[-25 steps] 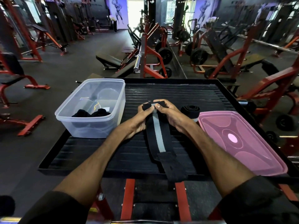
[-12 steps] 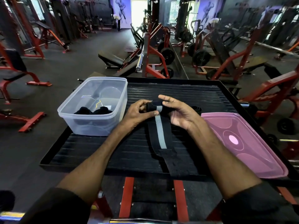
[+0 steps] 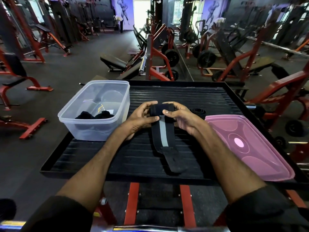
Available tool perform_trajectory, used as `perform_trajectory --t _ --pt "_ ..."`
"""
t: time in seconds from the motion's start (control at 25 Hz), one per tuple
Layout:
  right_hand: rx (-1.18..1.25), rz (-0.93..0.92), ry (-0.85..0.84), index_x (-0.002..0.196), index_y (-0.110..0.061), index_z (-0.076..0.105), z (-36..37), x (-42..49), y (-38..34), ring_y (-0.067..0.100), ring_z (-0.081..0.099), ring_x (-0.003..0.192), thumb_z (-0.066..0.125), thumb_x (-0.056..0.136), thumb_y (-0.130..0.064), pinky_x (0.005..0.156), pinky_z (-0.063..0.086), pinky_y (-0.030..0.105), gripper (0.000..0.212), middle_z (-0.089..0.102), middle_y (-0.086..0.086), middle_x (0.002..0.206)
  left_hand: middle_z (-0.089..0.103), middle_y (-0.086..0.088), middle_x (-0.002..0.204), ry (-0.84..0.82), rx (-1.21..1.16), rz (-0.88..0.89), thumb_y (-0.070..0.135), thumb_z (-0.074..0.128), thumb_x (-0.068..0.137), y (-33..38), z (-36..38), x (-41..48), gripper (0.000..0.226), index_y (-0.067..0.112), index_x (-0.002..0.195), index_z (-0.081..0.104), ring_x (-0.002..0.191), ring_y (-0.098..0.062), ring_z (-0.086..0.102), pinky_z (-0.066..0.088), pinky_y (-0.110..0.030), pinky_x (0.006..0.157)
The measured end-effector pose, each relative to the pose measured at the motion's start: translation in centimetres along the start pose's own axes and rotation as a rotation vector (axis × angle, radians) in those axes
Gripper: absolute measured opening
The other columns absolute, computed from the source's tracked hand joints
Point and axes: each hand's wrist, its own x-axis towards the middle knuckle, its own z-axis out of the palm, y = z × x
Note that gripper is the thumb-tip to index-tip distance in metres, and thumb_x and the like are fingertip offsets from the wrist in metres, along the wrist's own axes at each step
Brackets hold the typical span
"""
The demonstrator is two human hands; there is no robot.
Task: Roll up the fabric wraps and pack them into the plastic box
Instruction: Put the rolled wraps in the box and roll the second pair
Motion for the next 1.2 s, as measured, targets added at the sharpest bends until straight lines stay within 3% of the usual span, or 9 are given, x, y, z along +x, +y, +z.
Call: perform_trajectory --t 0.08,0.16,0.36,0.48,0.64,0.76,0.92,1.04,1.2 --pt "0.037 -0.026 0.005 0.109 -0.014 0.068 0.2 0.0 0.1 0.017 0.068 0.09 0.063 0.077 0.021 0.087 0.055 0.033 0.048 0.072 0.004 0.095 0.068 0.006 0.116 -0.08 -0.121 -0.163 0.022 0.074 0.088 0.1 -0.1 -0.2 0.057 0.028 0.139 0.05 0.1 -0.006 0.067 0.056 -0.032 0.088" --pt "0.054 -0.016 -0.009 0.105 -0.01 0.067 0.4 0.0 0.3 0.017 0.068 0.085 0.053 0.067 0.033 0.077 0.057 0.027 0.06 0.07 0.009 0.091 0.066 0.001 0.128 -0.085 -0.052 -0.204 0.032 0.075 0.088 -0.2 -0.1 0.0 0.054 0.028 0.138 0.052 0.116 -0.014 0.064 0.055 -0.039 0.099" --pt "-0.019 0.009 0.064 0.091 -0.013 0.065 1.0 0.1 0.6 0.022 0.064 0.077 0.043 0.056 0.039 0.05 0.054 0.026 0.067 0.067 0.011 0.083 0.068 0.003 0.116 0.003 0.192 -0.042 0.022 0.083 0.082 -1.5 0.5 0.2 0.039 0.028 0.115 0.064 0.111 -0.014 0.066 0.062 -0.035 0.083" --pt "-0.03 0.001 0.0 0.097 -0.014 0.064 0.6 -0.1 0.3 0.021 0.064 0.079 0.048 0.062 0.037 0.058 0.056 0.026 0.064 0.066 0.01 0.087 0.072 0.002 0.109 0.091 0.27 0.043 0.036 0.092 0.067 -1.7 0.1 0.2 0.046 0.034 0.107 0.069 0.104 -0.019 0.07 0.062 -0.048 0.086" --pt "0.293 0.107 -0.092 0.12 -0.017 0.064 -0.3 -0.5 -0.7 0.023 0.071 0.089 0.066 0.08 0.011 0.077 0.06 0.037 0.048 0.072 0.01 0.101 0.074 0.009 0.109 0.154 0.407 0.157 0.051 0.09 0.06 -1.5 -0.1 0.2 0.053 0.037 0.106 0.067 0.106 -0.009 0.068 0.054 -0.036 0.098" --pt "0.271 0.149 -0.071 0.127 -0.017 0.062 -0.2 -0.3 -0.7 0.023 0.071 0.094 0.07 0.078 -0.001 0.081 0.059 0.04 0.052 0.072 0.007 0.108 0.071 0.011 0.109 0.191 0.514 0.249 0.047 0.091 0.063 -1.3 0.0 0.0 0.057 0.031 0.112 0.065 0.105 -0.005 0.067 0.054 -0.03 0.097" --pt "0.393 0.167 -0.08 0.136 -0.015 0.061 -0.4 -0.4 -0.9 0.024 0.068 0.1 0.063 0.091 -0.008 0.086 0.06 0.044 0.045 0.07 0.005 0.11 0.068 0.014 0.108 0.202 0.571 0.326 0.041 0.091 0.067 -1.3 -0.1 0.0 0.059 0.021 0.116 0.065 0.102 -0.002 0.065 0.056 -0.028 0.088" --pt "0.136 0.199 -0.036 0.12 -0.019 0.067 0.2 -0.2 -0.4 0.02 0.069 0.095 0.065 0.094 -0.029 0.083 0.059 0.039 0.027 0.073 0.003 0.106 0.067 0.014 0.109 0.197 0.599 0.357 0.04 0.09 0.068 -1.2 -0.3 -0.1 0.061 0.018 0.119 0.066 0.1 0.005 0.063 0.052 -0.019 0.081" --pt "-0.153 0.225 -0.136 0.123 -0.02 0.064 0.1 -0.1 0.3 0.015 0.073 0.095 0.05 0.1 -0.054 0.084 0.056 0.034 0.043 0.077 -0.001 0.106 0.069 0.007 0.12 0.182 0.583 0.375 0.035 0.09 0.071 -1.3 -0.5 -0.2 0.061 0.021 0.125 0.066 0.112 -0.004 0.064 0.056 -0.023 0.087"
